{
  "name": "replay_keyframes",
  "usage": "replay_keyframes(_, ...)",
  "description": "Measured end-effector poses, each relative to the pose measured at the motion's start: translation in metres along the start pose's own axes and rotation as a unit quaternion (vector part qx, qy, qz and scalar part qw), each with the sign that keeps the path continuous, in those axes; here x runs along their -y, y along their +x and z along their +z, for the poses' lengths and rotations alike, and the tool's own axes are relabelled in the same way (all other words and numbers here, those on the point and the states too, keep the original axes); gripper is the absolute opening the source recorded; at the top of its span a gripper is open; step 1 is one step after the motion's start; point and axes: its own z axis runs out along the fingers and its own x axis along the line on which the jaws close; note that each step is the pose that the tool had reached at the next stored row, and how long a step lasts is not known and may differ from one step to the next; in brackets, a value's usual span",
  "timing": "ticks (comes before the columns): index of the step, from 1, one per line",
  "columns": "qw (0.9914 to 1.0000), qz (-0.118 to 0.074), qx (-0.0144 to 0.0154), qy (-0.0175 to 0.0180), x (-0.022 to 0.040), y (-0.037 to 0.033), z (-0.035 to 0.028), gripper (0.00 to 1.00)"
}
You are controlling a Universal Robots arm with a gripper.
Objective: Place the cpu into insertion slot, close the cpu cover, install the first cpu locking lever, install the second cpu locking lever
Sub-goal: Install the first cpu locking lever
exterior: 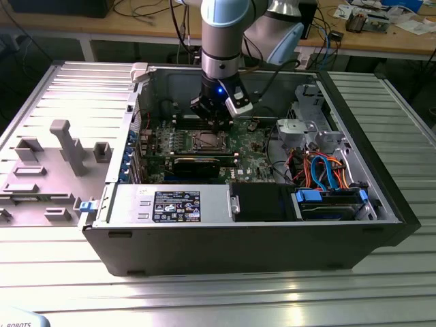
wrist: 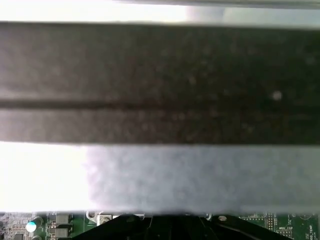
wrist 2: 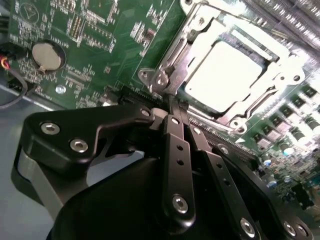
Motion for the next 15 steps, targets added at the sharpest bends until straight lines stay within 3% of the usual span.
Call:
replay_keyframes(1, 0.99998, 0.0, -0.0001, -0.0062, 0.0, 0.0, 0.0, 0.11)
replay_keyframes(2, 0.99997, 0.0, -0.0002, -0.0077, 0.0, 0.0, -0.0001, 0.11)
replay_keyframes(9, 0.99997, 0.0, -0.0003, -0.0077, -0.0008, -0.0001, -0.0086, 0.11)
replay_keyframes(12, 0.99997, 0.0, -0.0002, -0.0071, -0.0007, -0.0002, -0.0089, 0.11)
replay_keyframes(15, 0.99999, 0.0, -0.0003, -0.0035, 0.0053, -0.0001, -0.0095, 0.11)
